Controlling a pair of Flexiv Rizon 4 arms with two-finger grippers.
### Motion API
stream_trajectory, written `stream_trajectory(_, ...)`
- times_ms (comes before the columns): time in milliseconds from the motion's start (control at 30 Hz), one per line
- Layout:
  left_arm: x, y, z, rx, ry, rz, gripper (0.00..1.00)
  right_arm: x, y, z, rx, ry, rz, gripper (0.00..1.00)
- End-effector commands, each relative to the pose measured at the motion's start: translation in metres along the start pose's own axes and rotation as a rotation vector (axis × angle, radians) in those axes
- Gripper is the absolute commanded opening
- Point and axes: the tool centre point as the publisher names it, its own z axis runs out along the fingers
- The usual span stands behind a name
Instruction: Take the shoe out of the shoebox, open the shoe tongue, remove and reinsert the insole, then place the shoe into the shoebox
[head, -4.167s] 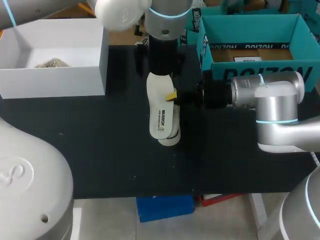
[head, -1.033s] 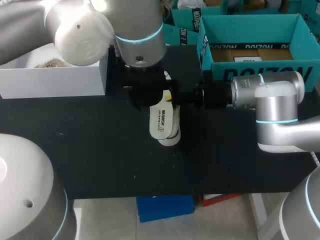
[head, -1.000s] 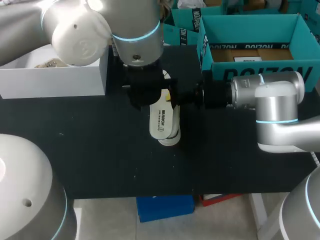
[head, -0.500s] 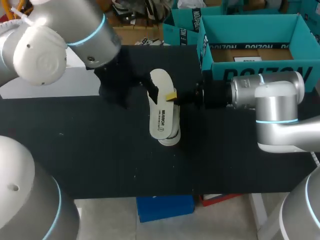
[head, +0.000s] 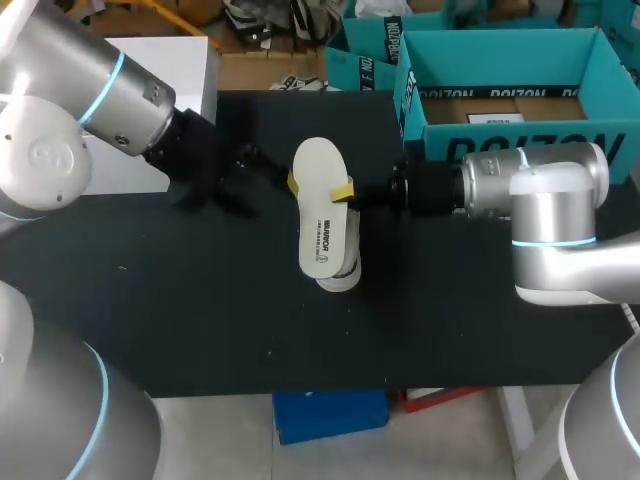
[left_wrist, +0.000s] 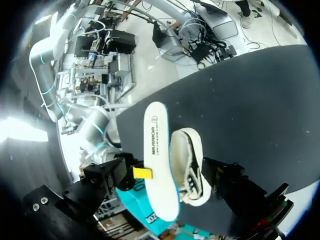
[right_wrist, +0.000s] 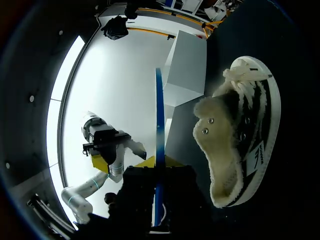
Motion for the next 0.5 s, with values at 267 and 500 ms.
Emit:
stream_trajectory(267, 0.0147, 0.0064, 0.0163, -0.025, -0.308, -0.040, 1.00, -0.0005, 0.0001, 0.0008, -0.001, -0.001, 0.000, 0.00)
stream_trajectory(500, 0.0153, 0.0069, 0.0161, -0.022, -0.281, -0.080, 1.00, -0.0005, 0.0001, 0.0008, -0.001, -0.001, 0.000, 0.00)
